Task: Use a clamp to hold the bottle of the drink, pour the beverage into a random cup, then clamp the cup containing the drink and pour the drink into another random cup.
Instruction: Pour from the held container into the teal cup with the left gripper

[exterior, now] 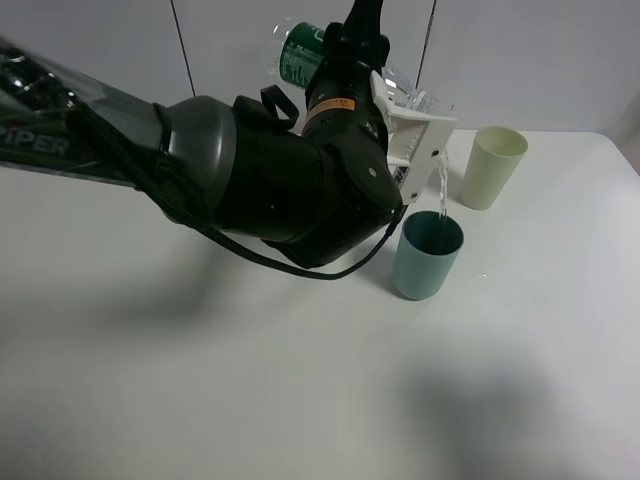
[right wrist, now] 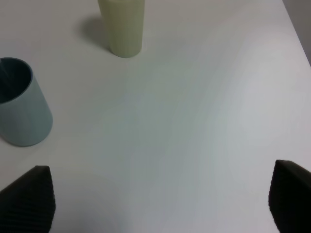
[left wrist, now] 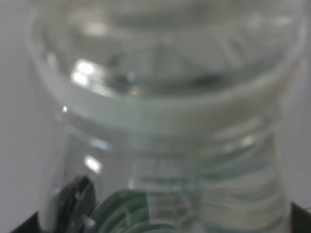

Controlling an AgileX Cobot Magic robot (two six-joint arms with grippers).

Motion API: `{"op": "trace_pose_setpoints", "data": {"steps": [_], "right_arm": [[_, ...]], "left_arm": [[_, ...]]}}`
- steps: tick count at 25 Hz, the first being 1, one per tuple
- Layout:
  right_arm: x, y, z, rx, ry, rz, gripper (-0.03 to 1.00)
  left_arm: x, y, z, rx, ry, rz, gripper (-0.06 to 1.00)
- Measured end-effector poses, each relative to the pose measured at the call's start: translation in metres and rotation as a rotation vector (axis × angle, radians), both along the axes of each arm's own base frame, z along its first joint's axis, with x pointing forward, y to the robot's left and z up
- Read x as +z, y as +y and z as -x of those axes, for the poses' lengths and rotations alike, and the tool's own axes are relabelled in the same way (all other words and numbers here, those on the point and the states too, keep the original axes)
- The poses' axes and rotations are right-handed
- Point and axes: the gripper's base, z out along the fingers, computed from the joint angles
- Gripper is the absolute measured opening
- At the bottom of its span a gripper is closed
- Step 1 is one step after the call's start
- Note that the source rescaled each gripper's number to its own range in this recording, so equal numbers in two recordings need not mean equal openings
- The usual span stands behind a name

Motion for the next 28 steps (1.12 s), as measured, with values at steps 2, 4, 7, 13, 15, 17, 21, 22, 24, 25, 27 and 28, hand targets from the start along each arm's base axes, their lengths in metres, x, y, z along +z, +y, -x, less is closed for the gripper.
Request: {"op": "trace_pose_setpoints", "data": {"steps": [2,4,7,13,15,17,21,22,24,25,27,28], "right_arm": [[0.0000,0.0000,0.0000,0.000,0.000,0.000,0.60],[0.0000,0.0000,0.0000,0.000,0.000,0.000,0.60],[0.0000,0.0000,0.0000,0.000,0.000,0.000,0.60],[0.0000,0.0000,0.0000,0.000,0.000,0.000,0.60],[0.0000,0.0000,0.0000,0.000,0.000,0.000,0.60],[0.0000,0.0000,0.0000,0.000,0.000,0.000,0.60],[0.0000,0.0000,0.0000,0.000,0.000,0.000,0.60],[0.0000,0.0000,0.0000,0.000,0.000,0.000,0.60],[0.0000,0.0000,0.0000,0.000,0.000,0.000,0.60],[0.0000,0.0000,0.0000,0.000,0.000,0.000,0.60],[0.0000,0.0000,0.0000,0.000,0.000,0.000,0.60],[0.0000,0.0000,0.0000,0.000,0.000,0.000,0.60]], "left_arm": [[0.0000,0.0000,0.0000,0.000,0.000,-0.010,0.02],[0.0000,0.0000,0.0000,0.000,0.000,-0.019,0.02],[0.0000,0.0000,0.0000,0.000,0.000,-0.022,0.02],[0.0001,0.0002,0.0000,0.002,-0.001,-0.026,0.02],[0.0003,0.0003,0.0000,0.003,-0.003,-0.029,0.02],[0.0004,0.0004,0.0000,0.005,-0.004,-0.040,0.02],[0.0004,0.0005,0.0000,0.005,-0.004,-0.064,0.02],[0.0004,0.0005,0.0000,0.005,-0.004,-0.068,0.02],[0.0004,0.0005,0.0000,0.005,-0.004,-0.068,0.02],[0.0004,0.0005,0.0000,0.005,-0.004,-0.068,0.02],[0.0007,0.0003,0.0000,0.004,-0.006,-0.070,0.02],[0.0007,0.0003,0.0000,0.003,-0.007,-0.073,0.02]]}}
